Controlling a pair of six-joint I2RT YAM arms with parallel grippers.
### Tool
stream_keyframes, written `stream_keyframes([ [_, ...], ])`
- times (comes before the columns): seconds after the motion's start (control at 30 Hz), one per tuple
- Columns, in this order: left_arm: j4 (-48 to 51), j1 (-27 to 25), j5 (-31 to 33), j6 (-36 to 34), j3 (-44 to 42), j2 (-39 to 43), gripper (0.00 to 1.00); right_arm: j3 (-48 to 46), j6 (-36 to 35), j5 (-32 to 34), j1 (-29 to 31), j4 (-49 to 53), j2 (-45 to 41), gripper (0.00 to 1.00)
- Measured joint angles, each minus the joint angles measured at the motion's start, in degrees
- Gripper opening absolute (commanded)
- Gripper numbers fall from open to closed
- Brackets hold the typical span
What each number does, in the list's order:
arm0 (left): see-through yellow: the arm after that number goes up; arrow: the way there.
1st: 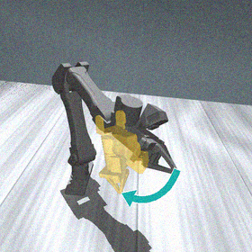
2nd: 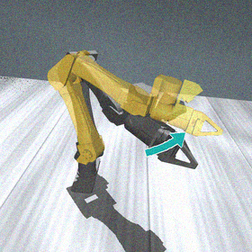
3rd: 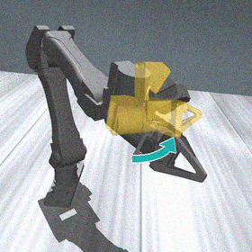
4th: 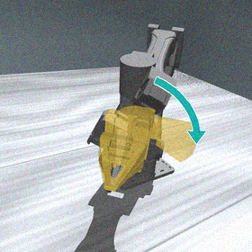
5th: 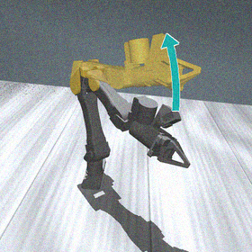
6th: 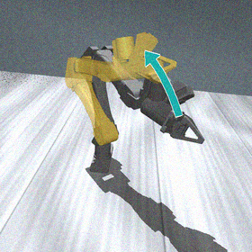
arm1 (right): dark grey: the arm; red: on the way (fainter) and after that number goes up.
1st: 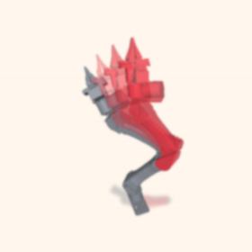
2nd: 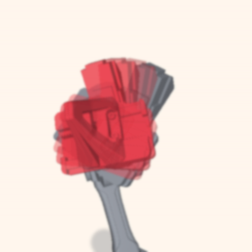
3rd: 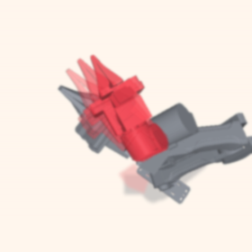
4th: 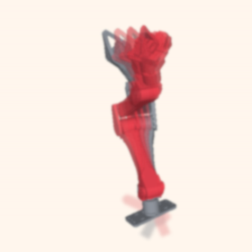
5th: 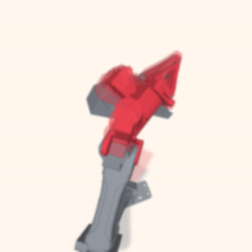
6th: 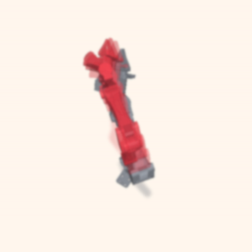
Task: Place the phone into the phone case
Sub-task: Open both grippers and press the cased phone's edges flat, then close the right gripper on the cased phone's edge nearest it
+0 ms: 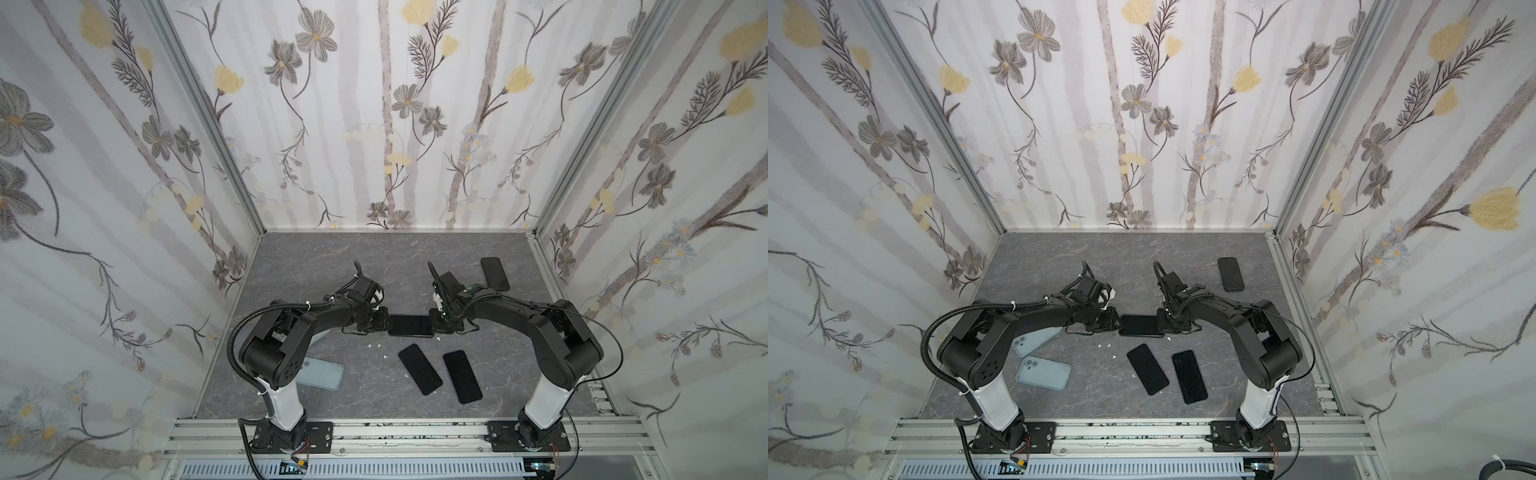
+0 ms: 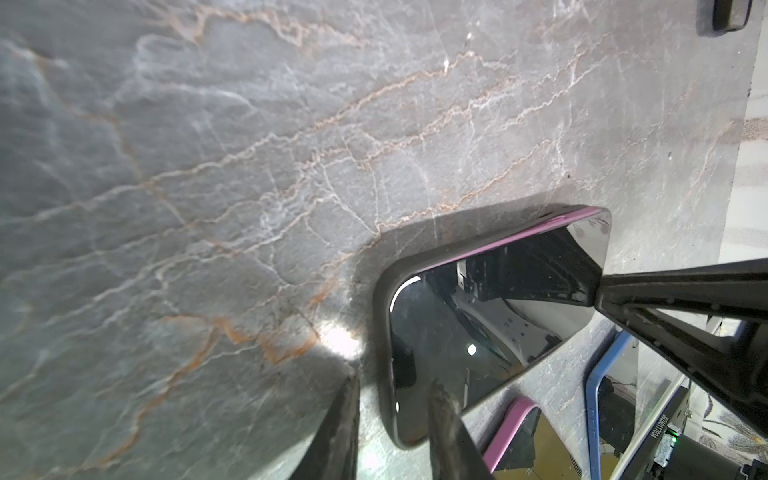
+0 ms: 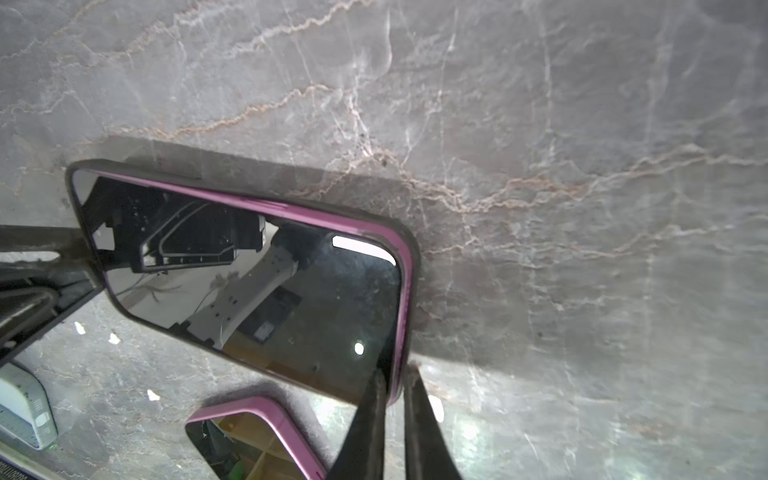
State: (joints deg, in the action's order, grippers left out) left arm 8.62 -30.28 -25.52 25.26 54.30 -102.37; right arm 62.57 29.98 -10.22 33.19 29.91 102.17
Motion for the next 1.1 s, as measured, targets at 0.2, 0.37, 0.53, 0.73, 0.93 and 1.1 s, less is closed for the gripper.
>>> stream_keyframes([
  [0.2, 0.0, 0.0, 0.0, 0.0, 0.0, -0.1, 0.29, 0.6, 0.0, 0.8, 0.6, 0.3, 0.9, 0.13],
  [0.37, 0.0, 0.0, 0.0, -0.2, 0.1, -0.1, 0.29, 1.9, 0.0, 2.7, 1.3, 1.8, 1.6, 0.13],
  [0.53, 0.5, 0.0, 0.3, -0.8, 0.9, 0.3, 0.29, 3.9, 0.0, 4.5, 1.8, 4.1, 1.6, 0.22],
  [0.73, 1.4, 1.1, 0.8, -1.0, 3.9, 2.8, 0.32, 9.1, 0.0, 5.2, 1.0, 3.7, -3.0, 0.27],
  [0.93, 1.7, 1.4, 0.7, -0.7, 3.9, 1.6, 0.32, 9.4, -0.4, 4.5, -1.5, 3.3, -0.6, 0.19],
  [1.1, 1.7, 1.4, 0.7, 0.3, 2.5, 1.1, 0.31, 9.4, -1.0, 2.8, -1.4, 3.2, 1.9, 0.13],
])
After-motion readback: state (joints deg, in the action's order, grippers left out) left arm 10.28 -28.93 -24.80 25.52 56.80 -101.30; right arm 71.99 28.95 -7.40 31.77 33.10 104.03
